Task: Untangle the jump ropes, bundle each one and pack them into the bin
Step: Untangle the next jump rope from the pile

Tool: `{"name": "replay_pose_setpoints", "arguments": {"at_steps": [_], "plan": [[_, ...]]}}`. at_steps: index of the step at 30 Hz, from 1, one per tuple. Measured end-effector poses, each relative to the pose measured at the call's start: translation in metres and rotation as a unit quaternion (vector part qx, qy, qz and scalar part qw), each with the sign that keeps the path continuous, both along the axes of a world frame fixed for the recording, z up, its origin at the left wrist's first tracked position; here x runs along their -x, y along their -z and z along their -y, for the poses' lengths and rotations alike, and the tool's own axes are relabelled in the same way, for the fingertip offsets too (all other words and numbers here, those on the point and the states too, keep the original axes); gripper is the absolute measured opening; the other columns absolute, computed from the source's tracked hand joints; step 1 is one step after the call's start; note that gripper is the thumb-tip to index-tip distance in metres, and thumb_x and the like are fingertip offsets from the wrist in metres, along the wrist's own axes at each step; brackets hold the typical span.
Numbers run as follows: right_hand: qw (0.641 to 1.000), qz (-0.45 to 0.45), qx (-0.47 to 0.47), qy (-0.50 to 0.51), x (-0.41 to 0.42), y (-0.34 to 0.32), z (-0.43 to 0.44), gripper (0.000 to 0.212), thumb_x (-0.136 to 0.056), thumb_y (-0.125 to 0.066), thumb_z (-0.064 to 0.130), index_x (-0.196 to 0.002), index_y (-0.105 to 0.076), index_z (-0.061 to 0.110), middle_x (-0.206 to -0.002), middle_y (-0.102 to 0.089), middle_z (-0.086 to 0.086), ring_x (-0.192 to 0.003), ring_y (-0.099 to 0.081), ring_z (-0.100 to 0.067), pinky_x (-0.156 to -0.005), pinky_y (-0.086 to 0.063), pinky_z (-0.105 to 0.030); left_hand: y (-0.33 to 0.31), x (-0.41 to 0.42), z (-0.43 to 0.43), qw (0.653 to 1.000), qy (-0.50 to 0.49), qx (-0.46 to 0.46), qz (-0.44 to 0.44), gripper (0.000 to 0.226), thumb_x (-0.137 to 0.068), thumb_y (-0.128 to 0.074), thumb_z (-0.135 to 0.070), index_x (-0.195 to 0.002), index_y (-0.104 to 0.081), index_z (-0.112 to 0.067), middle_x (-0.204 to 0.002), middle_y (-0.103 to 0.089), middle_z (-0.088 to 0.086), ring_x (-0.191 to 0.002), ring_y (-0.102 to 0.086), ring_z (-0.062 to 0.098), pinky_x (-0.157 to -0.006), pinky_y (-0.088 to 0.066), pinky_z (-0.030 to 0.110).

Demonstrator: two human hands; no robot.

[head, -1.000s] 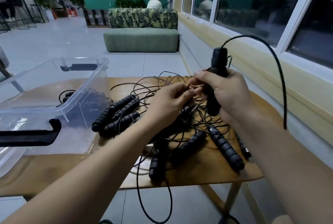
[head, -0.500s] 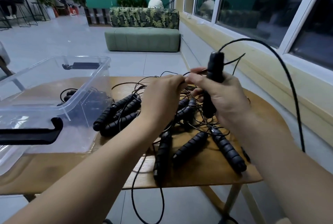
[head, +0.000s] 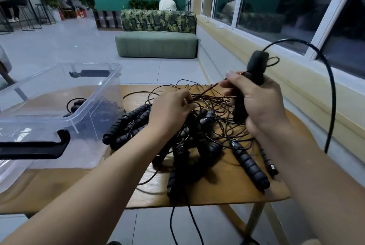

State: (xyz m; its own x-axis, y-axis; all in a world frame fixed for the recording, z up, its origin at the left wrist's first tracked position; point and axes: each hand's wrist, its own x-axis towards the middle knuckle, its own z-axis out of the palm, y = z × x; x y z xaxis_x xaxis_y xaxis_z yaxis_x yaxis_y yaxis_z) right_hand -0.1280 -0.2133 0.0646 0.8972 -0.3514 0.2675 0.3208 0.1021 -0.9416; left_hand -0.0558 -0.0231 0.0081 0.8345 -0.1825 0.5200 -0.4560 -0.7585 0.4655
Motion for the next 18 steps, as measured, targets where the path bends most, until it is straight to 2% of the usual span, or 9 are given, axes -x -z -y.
{"name": "replay_pose_setpoints", "arguments": {"at_steps": [3, 6, 10, 12, 14, 15, 18], "plan": [[1.0, -0.011, -0.026, 0.011, -0.004, 0.001, 0.005, 0.011, -0.096, -0.08, 0.023, -0.094, -0.075, 0.013, -0.091, -0.082, -0.01, -0.069, -0.071, -0.017, -0.061, -0.049, -0.028, -0.009, -0.001, -0.007, 1.0, -0.012, 0.02, 0.018, 0.02, -0.089, -0.08, -0.046, -0.094, -0.078, -0.027, -0.081, -0.074, -0.008, -0.079, -0.066, 0.015, -0.075, -0.055, 0.036], [0.999, -0.021, -0.035, -0.026, -0.005, 0.001, 0.004, 0.016, -0.093, -0.083, 0.025, -0.1, -0.076, 0.012, -0.096, -0.082, -0.011, -0.067, -0.068, -0.016, -0.06, -0.049, -0.026, -0.017, 0.004, -0.008, 0.998, 0.006, 0.032, 0.053, 0.021, -0.088, -0.081, -0.045, -0.092, -0.08, -0.024, -0.079, -0.074, -0.005, -0.074, -0.064, 0.017, -0.069, -0.051, 0.036], [0.994, -0.026, -0.008, -0.103, -0.004, 0.01, -0.012, 0.017, -0.093, -0.082, 0.021, -0.104, -0.077, 0.009, -0.094, -0.08, -0.014, -0.065, -0.066, -0.018, -0.055, -0.046, -0.023, -0.028, 0.013, 0.0, 0.992, 0.049, 0.029, 0.113, 0.017, -0.087, -0.082, -0.04, -0.089, -0.077, -0.023, -0.079, -0.072, -0.005, -0.076, -0.062, 0.022, -0.067, -0.048, 0.038], [0.995, -0.027, 0.01, -0.099, -0.006, 0.015, -0.019, 0.012, -0.094, -0.082, 0.016, -0.102, -0.077, 0.009, -0.088, -0.078, -0.013, -0.063, -0.066, -0.018, -0.054, -0.048, -0.023, -0.025, 0.018, 0.006, 0.989, 0.086, 0.015, 0.118, 0.011, -0.087, -0.081, -0.031, -0.091, -0.074, -0.024, -0.08, -0.071, -0.008, -0.076, -0.062, 0.019, -0.068, -0.051, 0.039], [0.996, -0.03, 0.034, -0.075, -0.007, 0.018, -0.021, 0.006, -0.095, -0.081, 0.012, -0.096, -0.077, 0.008, -0.083, -0.079, -0.01, -0.062, -0.068, -0.017, -0.055, -0.05, -0.024, -0.017, 0.02, 0.009, 0.991, 0.12, 0.04, 0.046, 0.012, -0.09, -0.08, -0.026, -0.095, -0.069, -0.029, -0.078, -0.069, -0.013, -0.073, -0.062, 0.01, -0.068, -0.05, 0.034], [0.996, -0.035, 0.049, -0.068, -0.008, 0.019, -0.021, 0.005, -0.095, -0.08, 0.013, -0.094, -0.077, 0.009, -0.083, -0.08, -0.009, -0.063, -0.07, -0.016, -0.057, -0.05, -0.026, -0.013, 0.018, 0.009, 0.99, 0.129, 0.055, -0.01, 0.014, -0.093, -0.078, -0.031, -0.097, -0.064, -0.031, -0.079, -0.069, -0.014, -0.073, -0.062, 0.005, -0.067, -0.048, 0.031], [0.995, -0.041, 0.073, -0.056, -0.009, 0.017, -0.017, 0.007, -0.096, -0.079, 0.014, -0.09, -0.077, 0.011, -0.083, -0.081, -0.011, -0.064, -0.071, -0.017, -0.057, -0.049, -0.027, -0.007, 0.015, 0.008, 0.979, 0.146, 0.062, -0.128, 0.033, -0.096, -0.065, -0.063, -0.108, -0.056, -0.034, -0.087, -0.076, -0.012, -0.078, -0.068, 0.005, -0.071, -0.05, 0.03]]}}
